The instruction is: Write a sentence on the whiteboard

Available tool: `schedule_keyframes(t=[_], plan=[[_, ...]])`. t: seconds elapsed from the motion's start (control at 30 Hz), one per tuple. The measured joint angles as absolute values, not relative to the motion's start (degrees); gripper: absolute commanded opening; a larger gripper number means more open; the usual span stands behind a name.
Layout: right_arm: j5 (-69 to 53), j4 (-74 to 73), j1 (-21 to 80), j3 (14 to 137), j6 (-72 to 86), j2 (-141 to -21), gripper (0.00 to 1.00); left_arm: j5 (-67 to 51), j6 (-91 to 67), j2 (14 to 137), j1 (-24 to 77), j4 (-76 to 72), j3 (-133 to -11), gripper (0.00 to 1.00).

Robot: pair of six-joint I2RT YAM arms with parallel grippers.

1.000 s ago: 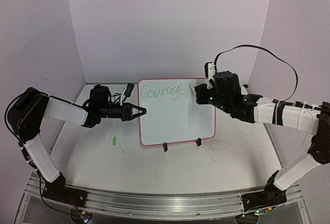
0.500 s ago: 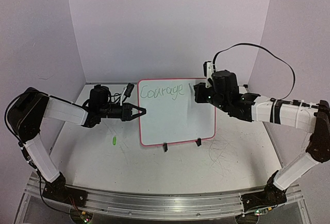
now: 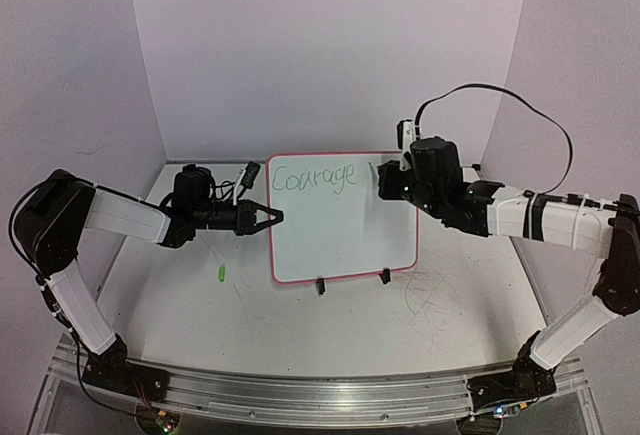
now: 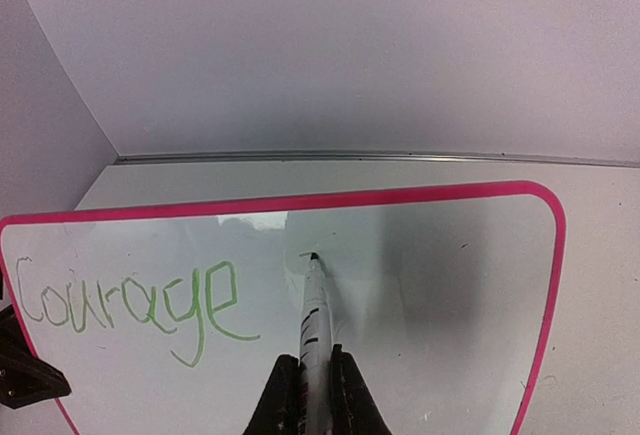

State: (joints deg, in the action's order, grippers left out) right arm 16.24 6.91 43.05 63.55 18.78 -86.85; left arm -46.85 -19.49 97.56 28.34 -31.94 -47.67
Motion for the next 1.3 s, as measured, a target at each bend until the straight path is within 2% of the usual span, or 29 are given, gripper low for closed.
schedule_keyframes(t=[0.43,1.3], plan=[[14.02,6.93,43.05,61.84,18.63,-82.33,0.0,-46.89,-19.46,97.56,28.34,-31.92,-47.68,0.0],[14.14,6.02,43.05,62.28,19.27,-86.25,0.0,-47.0,-19.51,97.59,28.32,-31.39,-48.03,0.0]])
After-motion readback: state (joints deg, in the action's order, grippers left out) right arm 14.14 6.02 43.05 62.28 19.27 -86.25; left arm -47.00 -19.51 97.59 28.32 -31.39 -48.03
